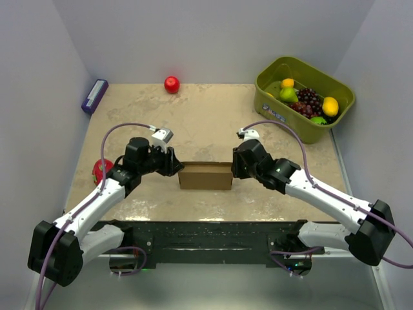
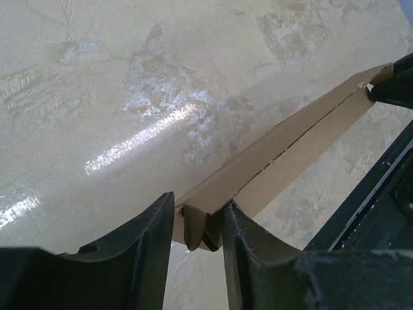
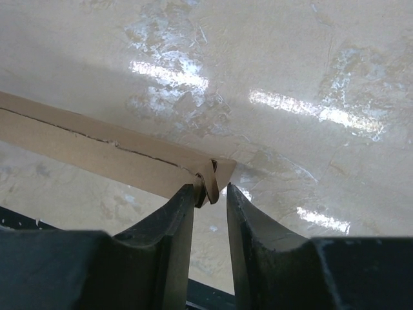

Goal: Fold the paper box

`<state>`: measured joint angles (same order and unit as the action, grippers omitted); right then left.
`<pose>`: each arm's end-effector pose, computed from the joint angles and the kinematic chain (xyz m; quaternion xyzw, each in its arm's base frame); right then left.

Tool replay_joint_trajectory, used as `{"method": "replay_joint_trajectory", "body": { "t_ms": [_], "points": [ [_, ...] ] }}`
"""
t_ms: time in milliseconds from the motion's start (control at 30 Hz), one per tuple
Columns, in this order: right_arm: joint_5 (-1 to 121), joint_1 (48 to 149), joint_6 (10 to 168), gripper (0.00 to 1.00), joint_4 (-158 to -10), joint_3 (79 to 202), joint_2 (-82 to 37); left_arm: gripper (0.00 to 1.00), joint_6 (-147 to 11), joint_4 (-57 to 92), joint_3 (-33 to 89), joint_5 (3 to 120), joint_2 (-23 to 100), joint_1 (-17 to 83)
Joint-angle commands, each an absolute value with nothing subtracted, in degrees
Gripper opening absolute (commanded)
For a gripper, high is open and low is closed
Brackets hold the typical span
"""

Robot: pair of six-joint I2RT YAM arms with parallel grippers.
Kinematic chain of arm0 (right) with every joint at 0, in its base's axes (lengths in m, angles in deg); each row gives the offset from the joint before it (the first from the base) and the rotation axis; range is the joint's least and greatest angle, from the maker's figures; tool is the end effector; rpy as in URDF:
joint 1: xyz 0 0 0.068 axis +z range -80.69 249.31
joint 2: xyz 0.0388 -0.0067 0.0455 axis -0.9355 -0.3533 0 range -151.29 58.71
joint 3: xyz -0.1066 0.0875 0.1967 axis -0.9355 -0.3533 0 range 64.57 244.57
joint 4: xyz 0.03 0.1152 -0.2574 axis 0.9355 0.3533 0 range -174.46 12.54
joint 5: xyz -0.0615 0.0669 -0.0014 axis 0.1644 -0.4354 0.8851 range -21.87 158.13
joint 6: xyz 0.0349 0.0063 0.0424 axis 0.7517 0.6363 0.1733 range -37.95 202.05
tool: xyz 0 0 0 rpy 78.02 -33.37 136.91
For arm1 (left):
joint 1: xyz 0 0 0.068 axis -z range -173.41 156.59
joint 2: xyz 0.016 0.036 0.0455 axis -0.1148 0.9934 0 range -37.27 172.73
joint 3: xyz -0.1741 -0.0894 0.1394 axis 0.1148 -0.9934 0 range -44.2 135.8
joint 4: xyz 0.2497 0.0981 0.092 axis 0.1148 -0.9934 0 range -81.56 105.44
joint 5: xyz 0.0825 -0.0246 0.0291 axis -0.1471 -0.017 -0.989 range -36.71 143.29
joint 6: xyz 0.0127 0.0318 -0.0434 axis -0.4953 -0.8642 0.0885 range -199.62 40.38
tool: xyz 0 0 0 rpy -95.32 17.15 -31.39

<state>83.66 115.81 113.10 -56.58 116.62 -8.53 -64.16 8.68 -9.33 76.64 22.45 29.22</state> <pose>0.2044 0.2007 0.2380 -0.0689 0.9079 0.1505 0.3852 0.2390 -0.1158 0.1971 0.1519 0.8471 -0.3228 0.3939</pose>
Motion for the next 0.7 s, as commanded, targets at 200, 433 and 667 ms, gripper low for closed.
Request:
{"method": "replay_joint_trajectory", "body": {
  "t_ms": [200, 433, 667],
  "points": [
    [84.9, 115.9, 113.8, 0.4, -54.7, 120.3, -4.8, 0.38, -64.3, 7.3, -9.5, 76.8, 23.1, 29.6],
    [85.2, 116.0, 112.4, 0.27, -54.7, 120.4, -6.1, 0.37, -64.3, 7.3, -9.5, 76.6, 22.9, 29.8],
    [85.0, 116.0, 111.8, 0.1, -56.2, 120.4, -7.6, 0.36, -64.4, 7.1, -9.5, 76.5, 23.0, 29.9]
  ]
}}
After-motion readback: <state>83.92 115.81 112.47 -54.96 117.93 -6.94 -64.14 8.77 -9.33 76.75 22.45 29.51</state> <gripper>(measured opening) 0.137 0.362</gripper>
